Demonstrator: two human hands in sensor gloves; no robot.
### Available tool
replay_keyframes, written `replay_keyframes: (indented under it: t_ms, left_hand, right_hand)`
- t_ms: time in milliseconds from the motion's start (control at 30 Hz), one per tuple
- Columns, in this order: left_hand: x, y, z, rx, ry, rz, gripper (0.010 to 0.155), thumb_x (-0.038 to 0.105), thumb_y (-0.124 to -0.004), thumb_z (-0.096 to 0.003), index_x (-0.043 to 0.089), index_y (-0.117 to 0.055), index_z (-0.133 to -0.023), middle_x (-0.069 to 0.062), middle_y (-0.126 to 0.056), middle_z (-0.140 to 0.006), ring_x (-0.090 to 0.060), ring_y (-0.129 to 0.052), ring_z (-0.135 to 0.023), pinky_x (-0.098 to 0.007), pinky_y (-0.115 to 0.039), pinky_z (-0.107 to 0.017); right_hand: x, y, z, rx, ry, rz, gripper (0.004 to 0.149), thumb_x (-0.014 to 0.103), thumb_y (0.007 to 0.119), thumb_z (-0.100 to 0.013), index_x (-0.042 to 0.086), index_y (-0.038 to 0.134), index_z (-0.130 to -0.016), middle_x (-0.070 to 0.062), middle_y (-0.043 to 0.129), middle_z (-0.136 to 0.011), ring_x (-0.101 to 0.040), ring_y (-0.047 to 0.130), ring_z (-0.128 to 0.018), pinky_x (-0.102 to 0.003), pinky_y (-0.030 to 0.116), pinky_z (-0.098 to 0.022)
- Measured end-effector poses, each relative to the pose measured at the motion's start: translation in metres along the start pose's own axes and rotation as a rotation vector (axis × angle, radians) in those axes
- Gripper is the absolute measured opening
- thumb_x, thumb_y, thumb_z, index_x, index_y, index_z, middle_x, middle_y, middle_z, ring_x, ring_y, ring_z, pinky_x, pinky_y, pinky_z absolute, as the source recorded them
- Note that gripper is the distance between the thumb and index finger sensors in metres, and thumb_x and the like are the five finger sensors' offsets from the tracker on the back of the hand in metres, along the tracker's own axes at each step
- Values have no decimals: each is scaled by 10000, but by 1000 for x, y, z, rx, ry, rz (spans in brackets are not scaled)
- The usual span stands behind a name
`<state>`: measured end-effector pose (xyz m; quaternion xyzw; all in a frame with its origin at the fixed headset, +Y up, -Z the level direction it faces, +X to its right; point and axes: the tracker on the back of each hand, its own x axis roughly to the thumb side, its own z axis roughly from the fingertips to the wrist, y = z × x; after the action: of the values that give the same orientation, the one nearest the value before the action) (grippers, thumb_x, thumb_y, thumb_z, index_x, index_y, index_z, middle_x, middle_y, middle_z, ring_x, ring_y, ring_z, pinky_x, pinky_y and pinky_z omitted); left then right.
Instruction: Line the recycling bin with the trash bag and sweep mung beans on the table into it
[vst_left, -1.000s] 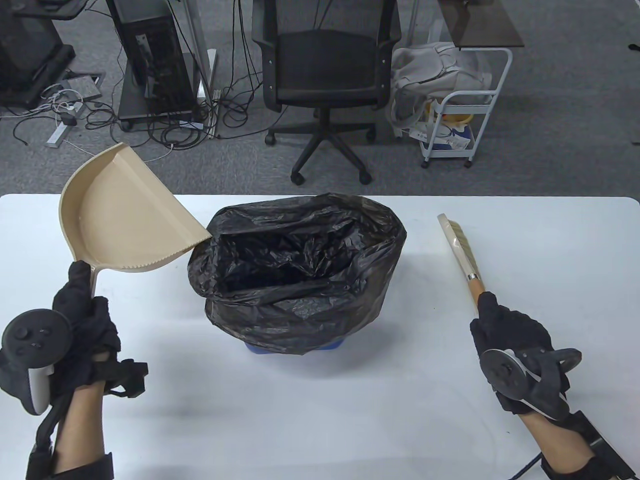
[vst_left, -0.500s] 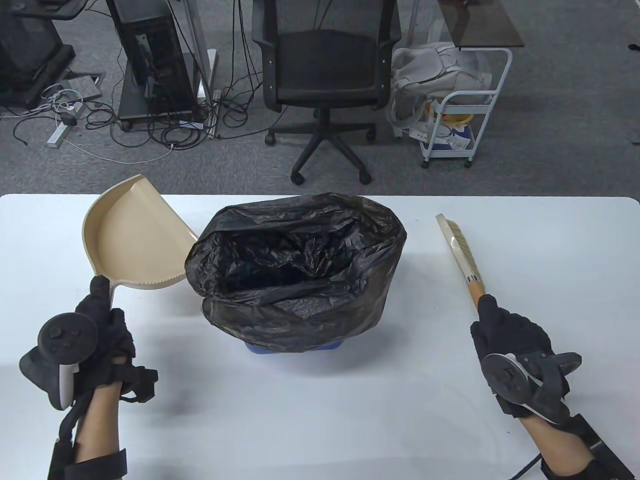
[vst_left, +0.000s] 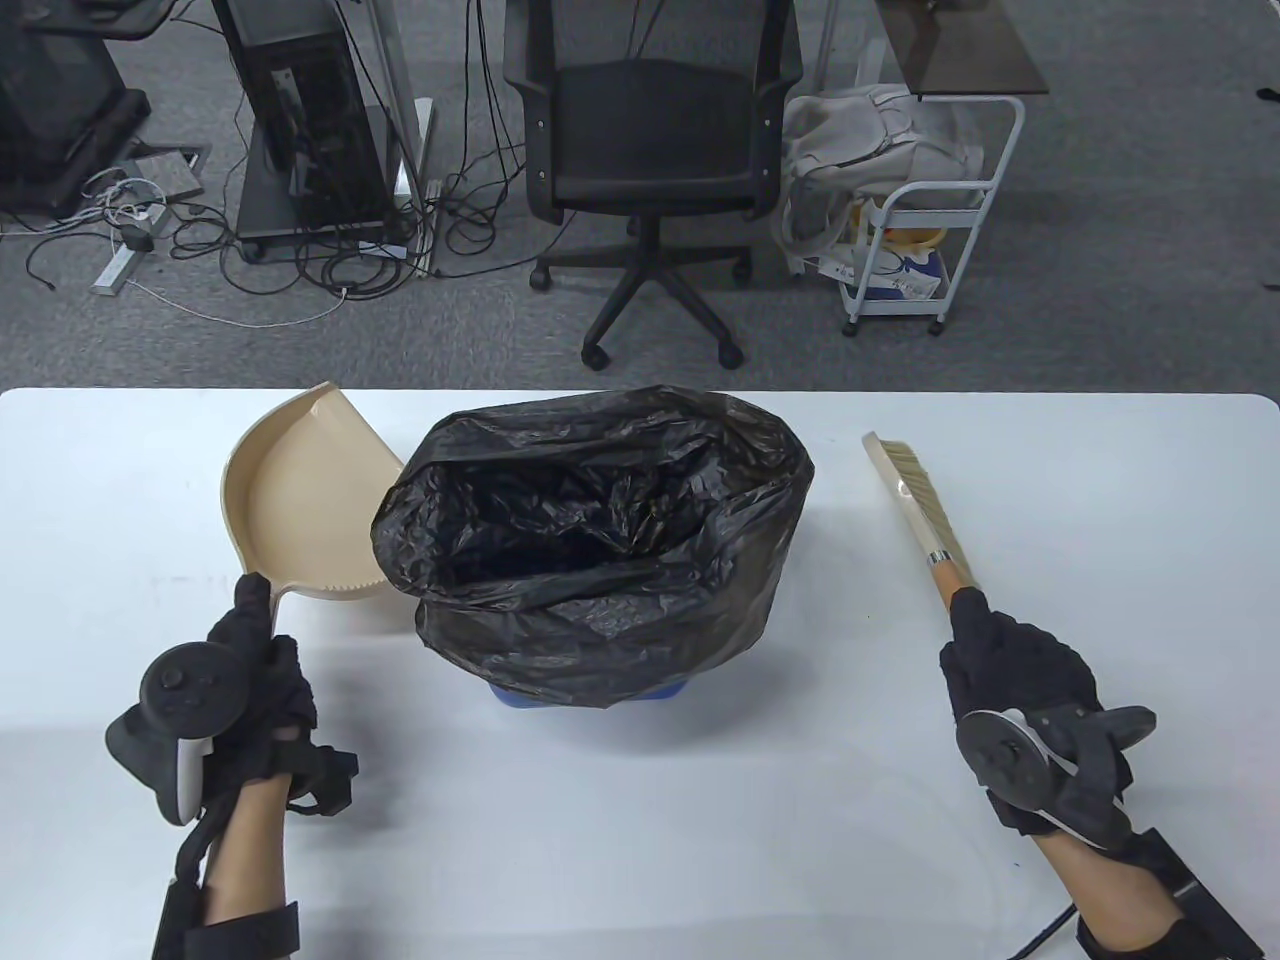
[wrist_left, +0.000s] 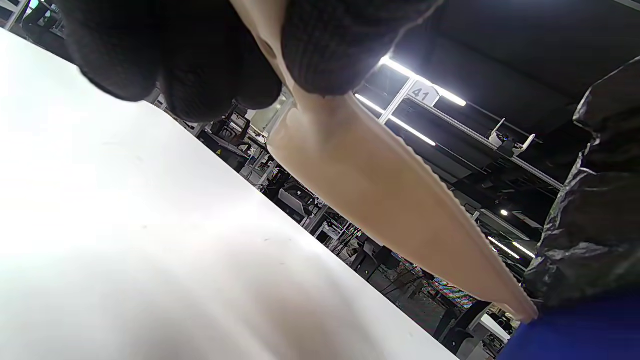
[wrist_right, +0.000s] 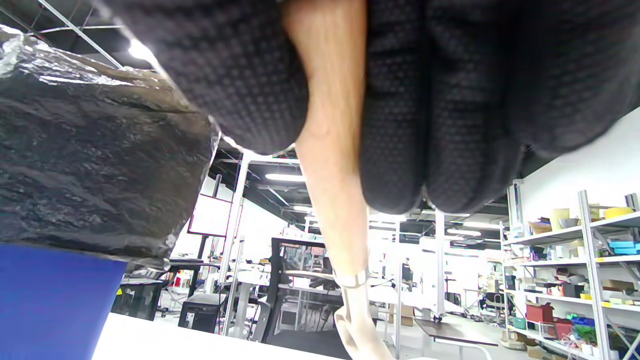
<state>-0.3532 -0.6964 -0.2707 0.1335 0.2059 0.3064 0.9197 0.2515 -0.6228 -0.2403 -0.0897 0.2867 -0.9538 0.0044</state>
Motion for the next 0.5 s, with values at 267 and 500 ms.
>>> replay_keyframes:
  t_ms: [267,500]
  left_hand:
    - [-2,0,4,16,-11,-15,636,143,-825,-513,171,-625,-1116,-270,-764,-1067,-575,-852,-888,-704,-745,-617]
    - [0,-2,9,28,-21,-35,638,143,-827,-511,169,-625,-1115,-275,-765,-1064,-577,-856,-882,-704,-747,-614]
  right_hand:
    - [4,0,-2,-48,-54,64,539,247,892,-440,-23,882,-907,-321,1026,-654,-512,1051,-542,-624,851,-400]
    - [17,3,-5,-46,-212,271,540,251,894,-436,-5,880,-911,-297,1021,-678,-497,1044,-577,-619,846,-427]
